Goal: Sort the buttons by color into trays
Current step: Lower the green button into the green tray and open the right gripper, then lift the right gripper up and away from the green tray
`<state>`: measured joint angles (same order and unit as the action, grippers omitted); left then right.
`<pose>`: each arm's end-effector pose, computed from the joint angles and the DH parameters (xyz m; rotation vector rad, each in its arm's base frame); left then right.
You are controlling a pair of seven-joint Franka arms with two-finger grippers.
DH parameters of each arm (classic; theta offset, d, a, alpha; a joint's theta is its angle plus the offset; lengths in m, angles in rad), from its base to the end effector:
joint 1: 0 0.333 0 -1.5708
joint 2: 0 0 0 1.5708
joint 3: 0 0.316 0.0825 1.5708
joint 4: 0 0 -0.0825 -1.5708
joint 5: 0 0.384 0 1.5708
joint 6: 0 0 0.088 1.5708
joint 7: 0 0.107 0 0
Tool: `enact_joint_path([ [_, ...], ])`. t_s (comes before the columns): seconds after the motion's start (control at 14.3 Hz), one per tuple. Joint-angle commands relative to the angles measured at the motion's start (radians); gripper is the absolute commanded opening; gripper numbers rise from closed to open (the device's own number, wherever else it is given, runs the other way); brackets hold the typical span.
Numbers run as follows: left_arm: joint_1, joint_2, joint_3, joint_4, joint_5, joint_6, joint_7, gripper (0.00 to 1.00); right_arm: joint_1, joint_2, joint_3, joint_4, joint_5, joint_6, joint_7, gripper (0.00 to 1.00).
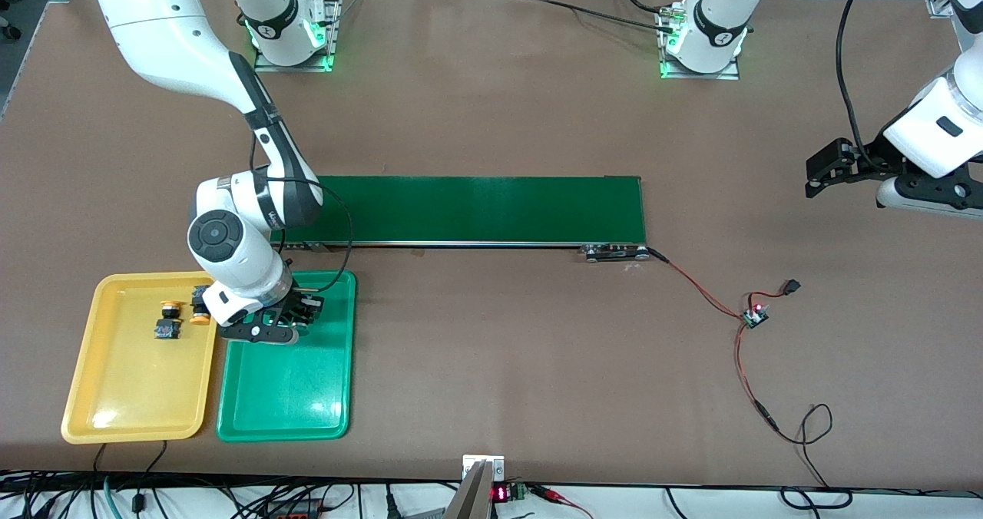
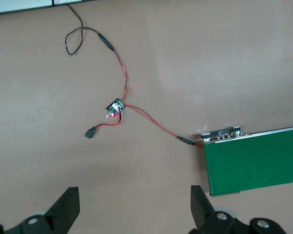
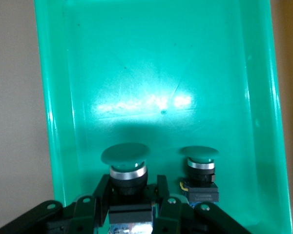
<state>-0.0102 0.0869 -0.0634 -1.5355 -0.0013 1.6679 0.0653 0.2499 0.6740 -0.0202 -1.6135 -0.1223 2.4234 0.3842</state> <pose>0.5886 -0.0419 0.6004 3.1263 -0.2167 0.0715 0.6882 0.1625 0.2444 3.0771 -0.0963 0.2453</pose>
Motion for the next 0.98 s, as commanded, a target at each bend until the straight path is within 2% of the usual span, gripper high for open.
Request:
enact_joint_path([
  [0.0, 0.003, 0.010, 0.000, 0.029, 0.003, -0.030, 0.010, 1.00, 0.002, -0.005, 0.000, 0.021, 0.004, -0.003, -0.018, 0.85],
  [0.07, 0.003, 0.011, 0.000, 0.029, 0.003, -0.030, 0.010, 1.00, 0.003, -0.013, -0.001, 0.018, 0.004, -0.009, -0.018, 0.99],
  [0.28, 0.002, 0.013, 0.000, 0.025, 0.003, -0.028, 0.010, 1.00, 0.003, -0.053, -0.001, 0.004, 0.003, -0.033, -0.021, 1.00],
  [0.42, 0.003, 0.014, 0.000, 0.025, 0.003, -0.028, 0.010, 1.00, 0.002, -0.117, 0.000, 0.003, 0.007, -0.127, -0.016, 1.00],
  [0.7, 0.003, 0.011, 0.000, 0.026, 0.001, -0.031, 0.010, 1.00, -0.023, -0.338, 0.000, -0.041, 0.006, -0.378, -0.034, 1.00],
  [0.91, 0.006, 0.005, 0.000, 0.031, 0.003, -0.042, 0.010, 1.00, -0.078, -0.560, 0.019, -0.124, 0.010, -0.493, -0.100, 1.00],
])
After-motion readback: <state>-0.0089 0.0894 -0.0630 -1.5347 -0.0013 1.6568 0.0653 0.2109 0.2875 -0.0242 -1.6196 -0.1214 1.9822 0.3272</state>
